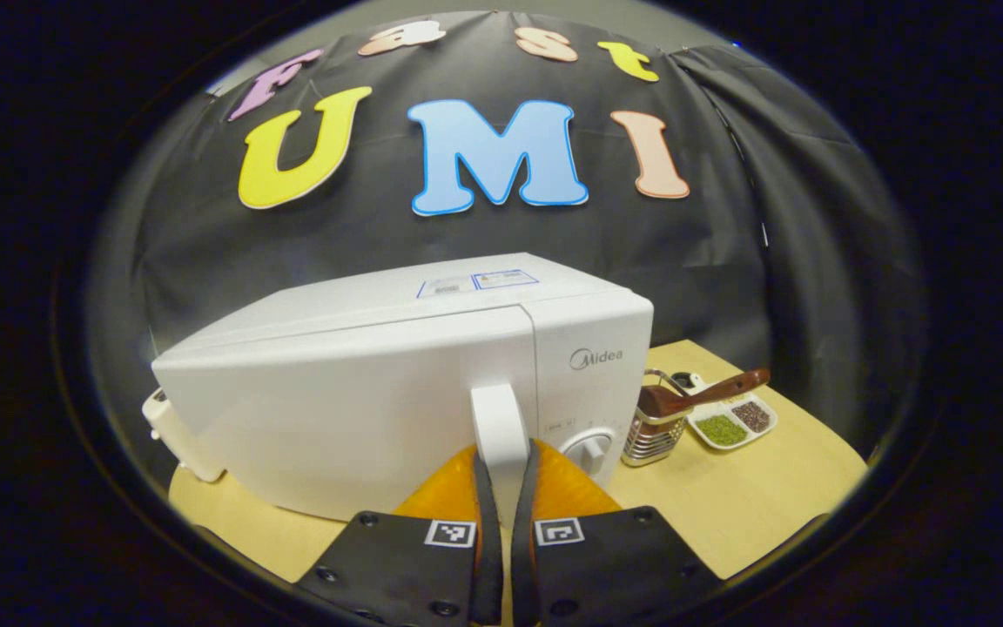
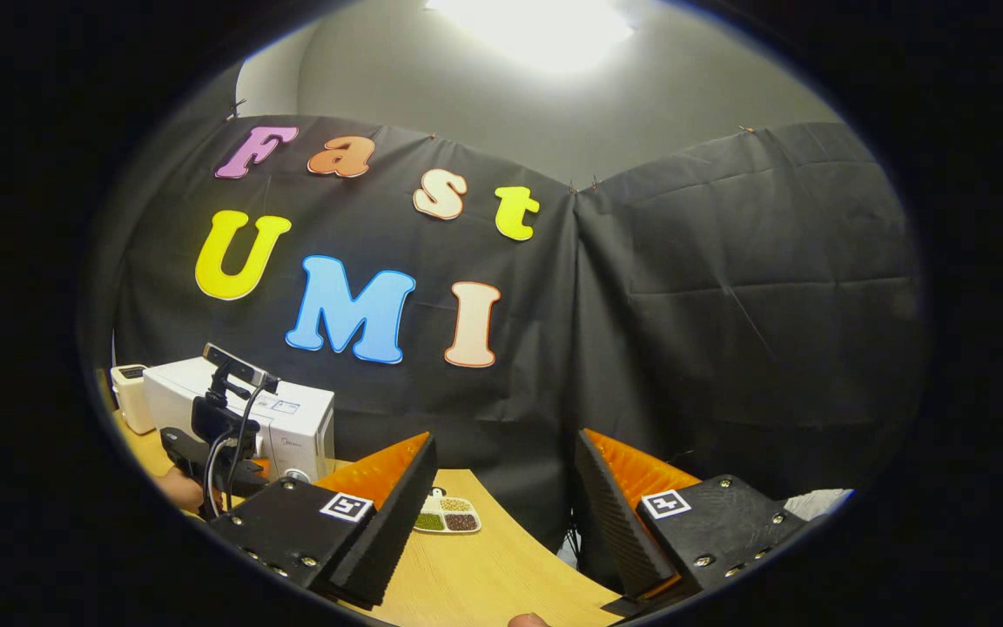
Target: Open the microwave oven with the left hand, put the food in, and close the microwave oven.
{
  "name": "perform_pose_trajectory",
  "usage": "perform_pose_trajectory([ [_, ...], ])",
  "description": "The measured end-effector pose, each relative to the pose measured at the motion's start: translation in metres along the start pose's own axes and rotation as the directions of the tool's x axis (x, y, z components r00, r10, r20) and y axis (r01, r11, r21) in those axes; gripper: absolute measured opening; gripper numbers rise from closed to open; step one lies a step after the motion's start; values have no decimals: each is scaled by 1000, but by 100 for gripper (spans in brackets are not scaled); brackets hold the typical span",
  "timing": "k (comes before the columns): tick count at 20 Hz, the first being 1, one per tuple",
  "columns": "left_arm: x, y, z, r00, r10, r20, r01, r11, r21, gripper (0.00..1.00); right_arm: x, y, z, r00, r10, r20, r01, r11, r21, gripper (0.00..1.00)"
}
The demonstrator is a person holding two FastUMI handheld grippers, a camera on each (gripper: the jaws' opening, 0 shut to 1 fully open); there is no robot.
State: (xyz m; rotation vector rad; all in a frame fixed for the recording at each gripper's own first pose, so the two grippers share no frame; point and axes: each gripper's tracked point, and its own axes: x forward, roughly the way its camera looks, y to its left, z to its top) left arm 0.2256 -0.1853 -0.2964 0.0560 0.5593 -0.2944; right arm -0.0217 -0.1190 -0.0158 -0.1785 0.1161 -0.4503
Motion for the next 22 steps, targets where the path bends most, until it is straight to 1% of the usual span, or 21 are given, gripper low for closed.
perform_pose_trajectory([
  [1, -16, 1, -5, 1000, 5, 12, -5, 1000, -5, 11, 1, -4, 0, 1000, 1, 5, -1, 1000, -7, 96],
  [2, -24, 2, 0, 998, 5, 55, -6, 1000, 4, 11, 2, -5, 1, 1000, 5, 12, -5, 1000, -6, 96],
  [3, -28, 2, -3, 999, -1, 51, 0, 1000, 10, 11, 4, -4, 0, 1000, 22, 12, -22, 1000, 3, 96],
  [4, -35, 2, -8, 999, -10, 50, 10, 1000, 2, 13, 7, 0, -1, 999, 42, 11, -42, 999, 7, 96],
  [6, -41, 4, -12, 999, -22, 32, 22, 1000, -6, 11, 11, 2, -2, 997, 71, 16, -71, 997, 13, 96],
  [10, -72, 9, -24, 999, -11, 39, 12, 1000, -27, 11, 9, 20, 0, 984, 172, 41, -174, 984, 40, 96],
  [12, -90, 15, -30, 999, -3, 37, 4, 1000, -28, 11, 7, 29, -2, 970, 237, 50, -240, 970, 46, 96],
  [13, -99, 18, -34, 999, 5, 37, -3, 1000, -28, 13, 4, 33, -2, 962, 269, 55, -271, 961, 51, 96],
  [14, -107, 21, -37, 999, 17, 35, -16, 999, -32, 11, 3, 36, -3, 952, 300, 59, -303, 951, 56, 96],
  [15, -116, 25, -42, 999, 34, 34, -33, 999, -38, 13, 0, 41, -5, 941, 334, 61, -337, 939, 61, 96],
  [16, -125, 30, -44, 998, 53, 33, -51, 998, -43, 13, -2, 44, -7, 930, 362, 62, -365, 928, 67, 96],
  [17, -134, 34, -49, 997, 74, 30, -73, 996, -46, 11, -5, 49, -7, 915, 397, 66, -401, 913, 73, 96],
  [18, -143, 38, -53, 995, 95, 28, -94, 994, -47, 11, -8, 53, -7, 901, 428, 72, -433, 898, 78, 96],
  [20, -161, 49, -61, 991, 131, 26, -130, 990, -51, 10, -14, 59, -4, 878, 471, 91, -478, 875, 82, 96],
  [21, -172, 56, -65, 988, 150, 22, -148, 987, -58, 12, -18, 62, -3, 867, 488, 98, -496, 865, 81, 96],
  [22, -180, 62, -69, 986, 165, 18, -163, 984, -66, 11, -22, 66, -2, 858, 503, 104, -512, 855, 83, 96],
])
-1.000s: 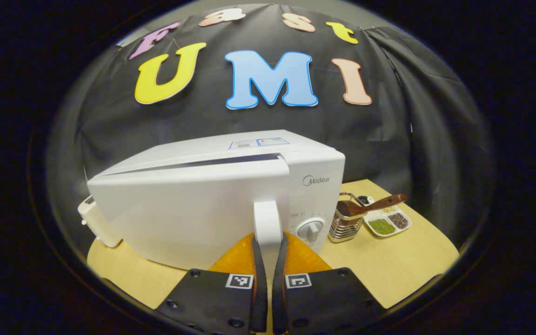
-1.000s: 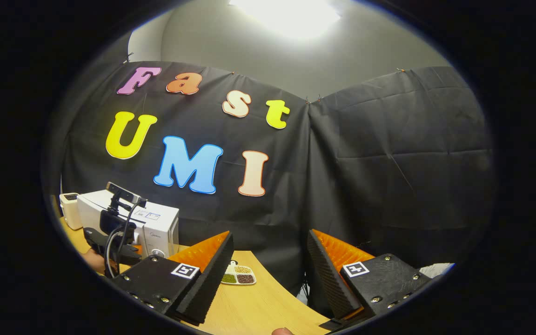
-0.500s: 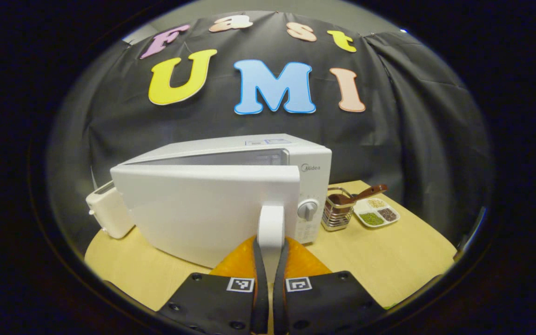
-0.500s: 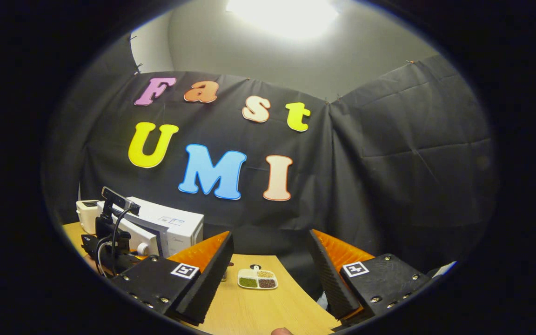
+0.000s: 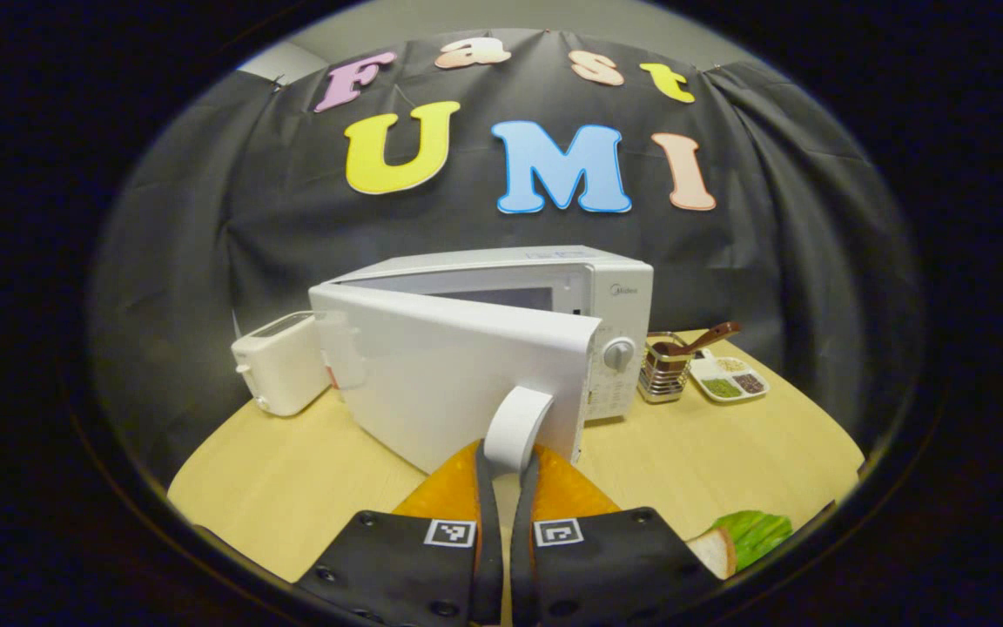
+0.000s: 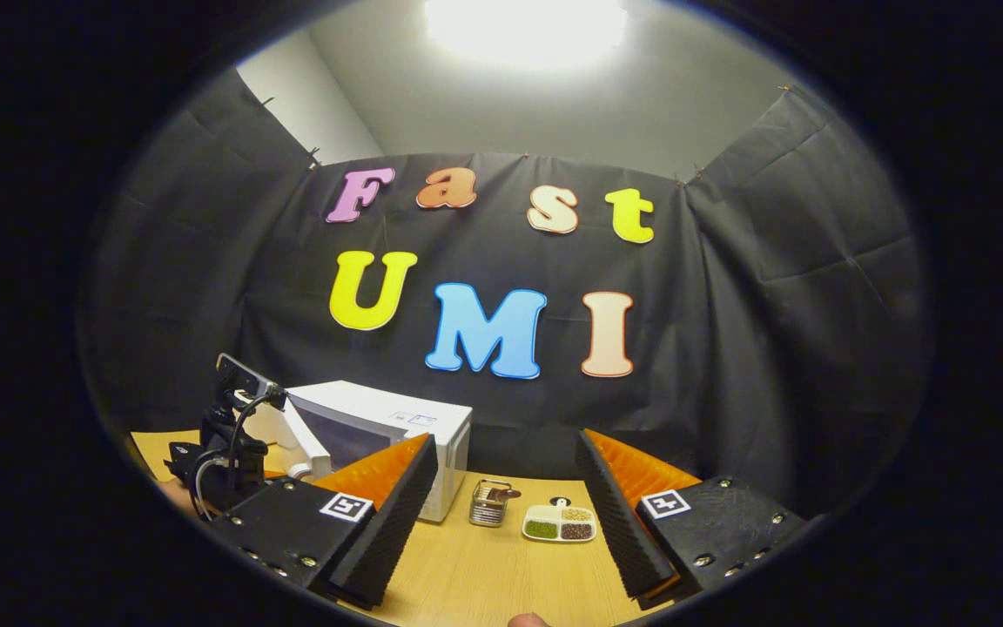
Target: Open the microwave oven with the left hand, put the food in, and close the microwave oven.
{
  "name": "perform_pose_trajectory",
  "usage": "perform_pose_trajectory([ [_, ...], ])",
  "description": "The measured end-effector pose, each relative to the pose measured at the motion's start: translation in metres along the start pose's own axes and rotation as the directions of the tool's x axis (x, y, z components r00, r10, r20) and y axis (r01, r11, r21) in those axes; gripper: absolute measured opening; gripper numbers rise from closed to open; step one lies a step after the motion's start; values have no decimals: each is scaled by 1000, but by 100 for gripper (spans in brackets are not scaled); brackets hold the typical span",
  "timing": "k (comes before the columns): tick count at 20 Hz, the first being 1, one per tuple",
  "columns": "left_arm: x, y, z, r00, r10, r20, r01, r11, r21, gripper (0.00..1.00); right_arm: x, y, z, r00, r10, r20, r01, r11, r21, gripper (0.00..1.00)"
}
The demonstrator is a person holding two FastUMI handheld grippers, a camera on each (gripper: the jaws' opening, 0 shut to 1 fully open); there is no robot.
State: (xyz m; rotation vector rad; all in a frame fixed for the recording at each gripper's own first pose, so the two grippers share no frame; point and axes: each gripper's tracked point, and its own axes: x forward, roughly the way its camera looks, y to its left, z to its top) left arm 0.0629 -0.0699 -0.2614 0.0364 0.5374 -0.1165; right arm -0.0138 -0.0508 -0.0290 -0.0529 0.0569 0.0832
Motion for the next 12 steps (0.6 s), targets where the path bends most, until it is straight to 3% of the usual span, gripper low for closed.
perform_pose_trajectory([
  [7, -48, 60, -22, 998, 55, -9, -55, 998, -31, 11, 3, 51, 10, 998, 60, 24, -60, 998, 12, 96],
  [12, -73, 104, -33, 1000, 24, -13, -24, 999, -20, 10, 6, 104, 19, 997, 68, 21, -68, 998, -2, 96],
])
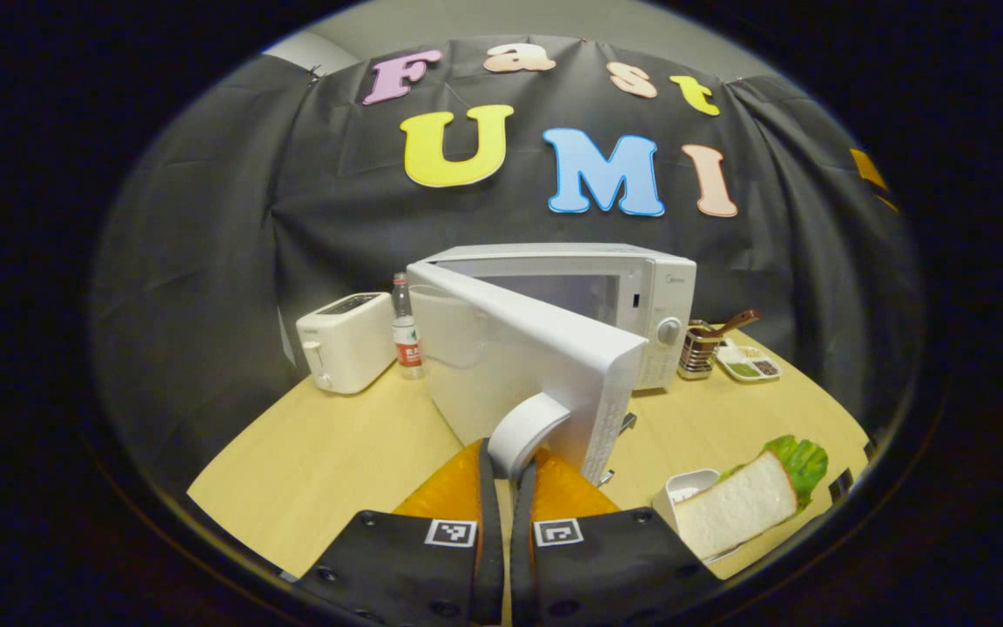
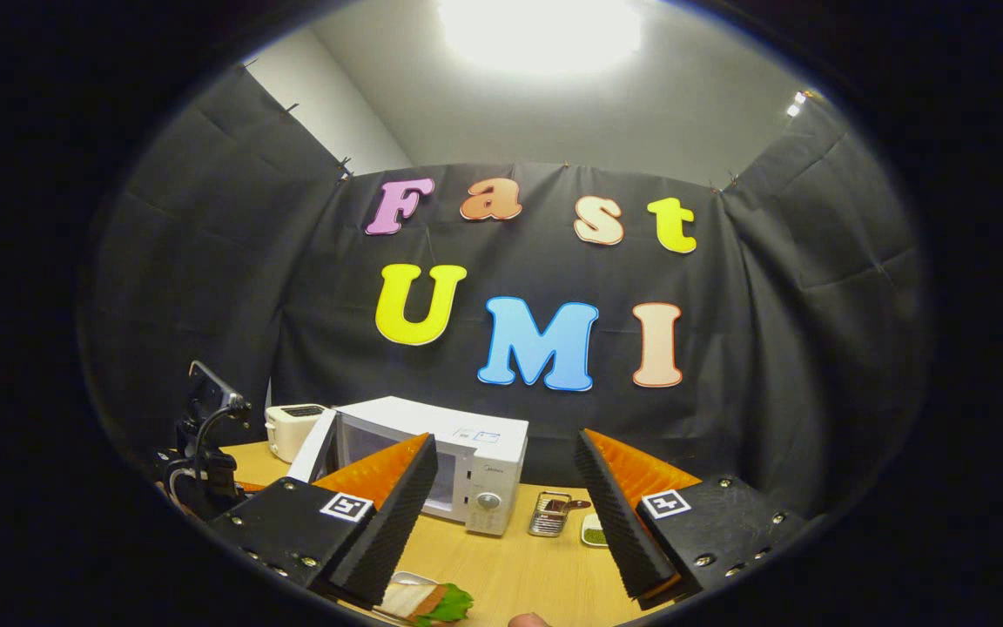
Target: Open the microwave oven with the left hand, put the food in, and close the microwave oven.
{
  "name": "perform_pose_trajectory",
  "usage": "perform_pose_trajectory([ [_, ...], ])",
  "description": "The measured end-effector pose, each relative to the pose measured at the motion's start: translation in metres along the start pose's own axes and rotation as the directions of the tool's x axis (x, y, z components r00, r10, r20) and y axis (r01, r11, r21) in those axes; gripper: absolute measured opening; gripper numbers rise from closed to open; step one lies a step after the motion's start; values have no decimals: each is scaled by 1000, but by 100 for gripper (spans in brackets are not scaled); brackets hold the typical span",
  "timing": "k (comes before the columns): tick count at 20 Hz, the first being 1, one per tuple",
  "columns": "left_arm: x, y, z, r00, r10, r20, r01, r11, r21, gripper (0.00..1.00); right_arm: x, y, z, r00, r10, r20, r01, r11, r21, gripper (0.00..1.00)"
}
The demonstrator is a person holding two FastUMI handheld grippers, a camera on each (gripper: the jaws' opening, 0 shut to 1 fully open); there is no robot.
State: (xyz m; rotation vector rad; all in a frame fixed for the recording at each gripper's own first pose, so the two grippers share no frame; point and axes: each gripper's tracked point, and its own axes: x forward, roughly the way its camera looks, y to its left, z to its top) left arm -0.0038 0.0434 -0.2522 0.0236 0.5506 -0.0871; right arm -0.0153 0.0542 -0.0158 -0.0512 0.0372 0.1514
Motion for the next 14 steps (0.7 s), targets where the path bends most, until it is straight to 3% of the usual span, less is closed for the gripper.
perform_pose_trajectory([
  [6, -15, 46, -7, 998, -70, 0, 70, 997, 17, 12, 9, 68, 0, 1000, 7, -29, -6, 999, 32, 96],
  [9, -21, 73, -11, 995, -97, 6, 97, 995, 32, 7, 14, 98, -2, 999, 2, -44, 0, 999, 46, 96],
  [10, -22, 82, -12, 994, -105, 10, 105, 994, 31, 12, 17, 106, -1, 999, -3, -43, 5, 999, 48, 96],
  [14, -25, 111, -14, 990, -137, 27, 136, 990, 35, 12, 25, 141, -4, 998, 2, -60, 2, 997, 71, 96],
])
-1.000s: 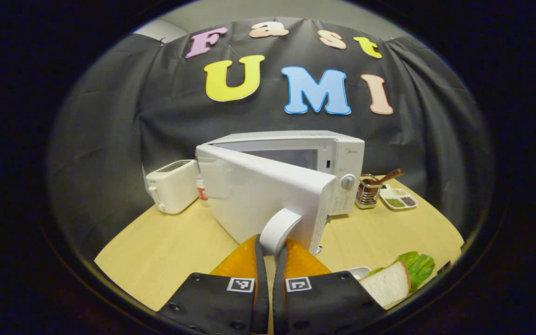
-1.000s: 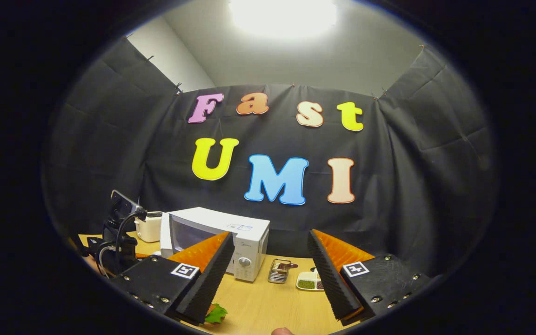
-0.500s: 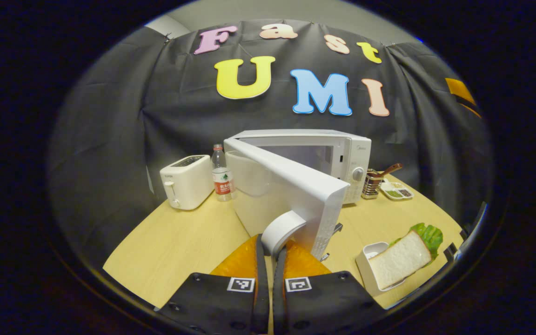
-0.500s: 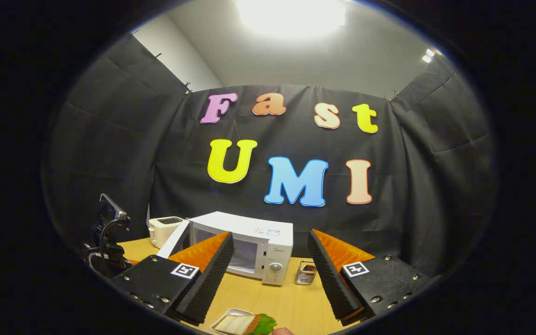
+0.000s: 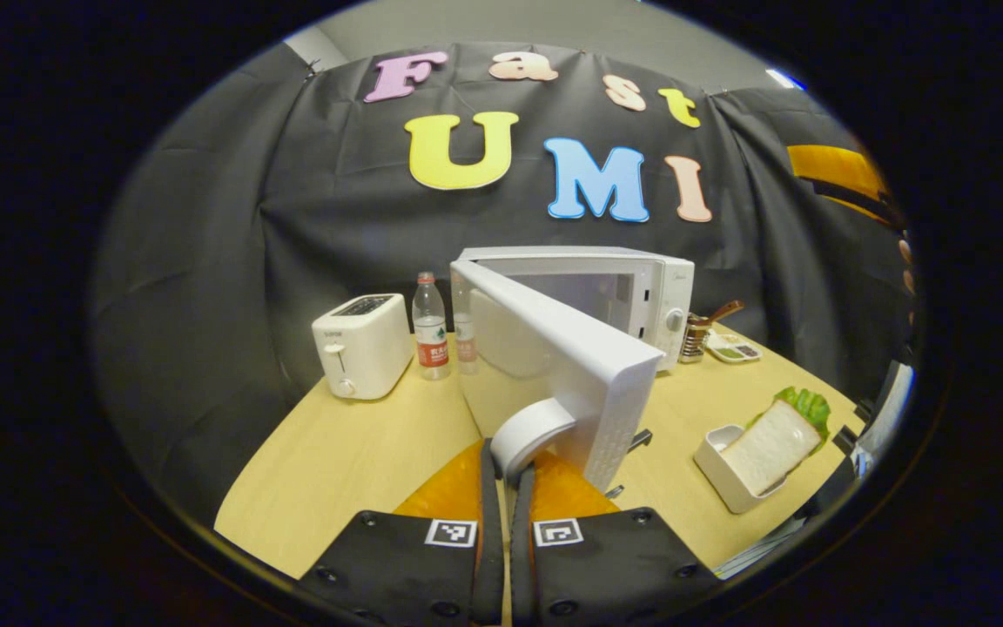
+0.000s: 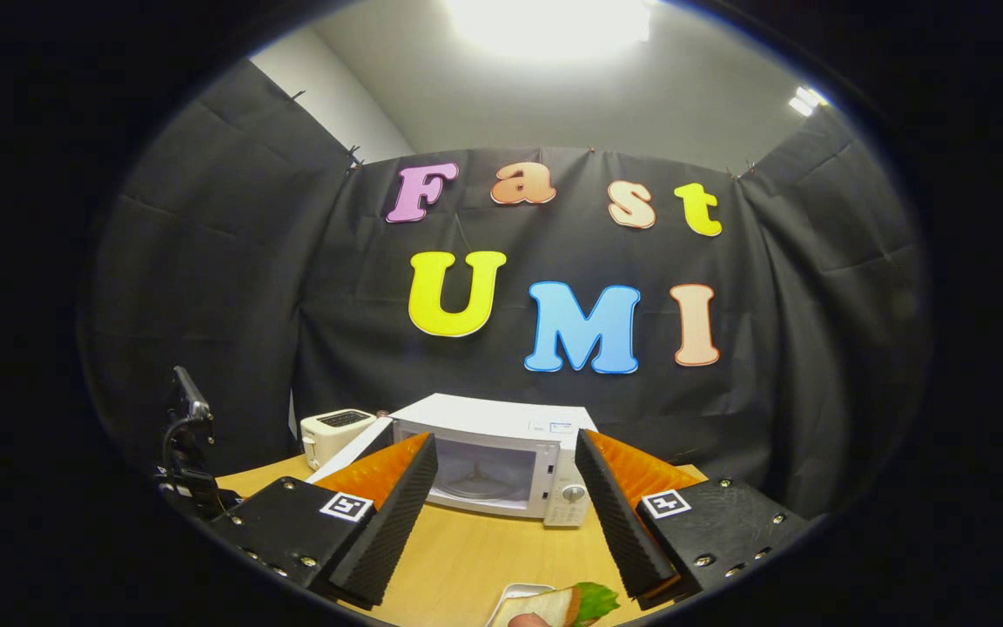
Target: Open the microwave oven with the left hand, put the food in, and close the microwave oven.
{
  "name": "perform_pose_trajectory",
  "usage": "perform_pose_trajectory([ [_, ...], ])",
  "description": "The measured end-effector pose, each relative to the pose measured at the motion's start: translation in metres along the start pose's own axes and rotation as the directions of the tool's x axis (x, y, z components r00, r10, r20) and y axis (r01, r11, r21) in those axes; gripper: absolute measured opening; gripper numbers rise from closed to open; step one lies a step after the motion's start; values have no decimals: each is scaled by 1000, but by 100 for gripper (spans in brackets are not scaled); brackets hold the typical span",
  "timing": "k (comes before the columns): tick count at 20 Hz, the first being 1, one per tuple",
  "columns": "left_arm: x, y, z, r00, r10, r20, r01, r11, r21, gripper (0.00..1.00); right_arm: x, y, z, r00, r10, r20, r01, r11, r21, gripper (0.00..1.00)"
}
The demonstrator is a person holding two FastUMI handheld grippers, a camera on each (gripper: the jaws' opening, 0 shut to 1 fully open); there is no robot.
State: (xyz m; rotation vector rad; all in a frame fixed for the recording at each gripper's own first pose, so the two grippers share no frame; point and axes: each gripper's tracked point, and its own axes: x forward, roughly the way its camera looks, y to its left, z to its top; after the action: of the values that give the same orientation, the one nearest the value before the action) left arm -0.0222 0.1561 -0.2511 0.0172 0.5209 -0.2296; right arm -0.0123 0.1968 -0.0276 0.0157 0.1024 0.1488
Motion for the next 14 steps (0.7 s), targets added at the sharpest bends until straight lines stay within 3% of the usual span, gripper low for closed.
perform_pose_trajectory([
  [5, -5, 36, -3, 999, 41, 25, -42, 999, 14, 11, 11, 18, -8, 999, 24, -42, -23, 999, 23, 96],
  [7, -10, 42, -6, 999, 46, 17, -45, 998, -37, 13, 15, 13, -14, 997, 29, -71, -27, 999, 29, 96],
  [9, -16, 50, -10, 996, 87, -1, -86, 993, -77, 22, 18, 2, -21, 994, 35, -101, -30, 998, 48, 96],
  [12, -36, 55, -7, 987, 160, 10, -159, 984, -81, 66, 23, -20, -37, 985, 45, -168, -33, 997, 77, 96],
  [14, -53, 54, 0, 979, 202, 22, -199, 976, -88, 75, 25, -34, -49, 976, 58, -208, -38, 994, 98, 96],
])
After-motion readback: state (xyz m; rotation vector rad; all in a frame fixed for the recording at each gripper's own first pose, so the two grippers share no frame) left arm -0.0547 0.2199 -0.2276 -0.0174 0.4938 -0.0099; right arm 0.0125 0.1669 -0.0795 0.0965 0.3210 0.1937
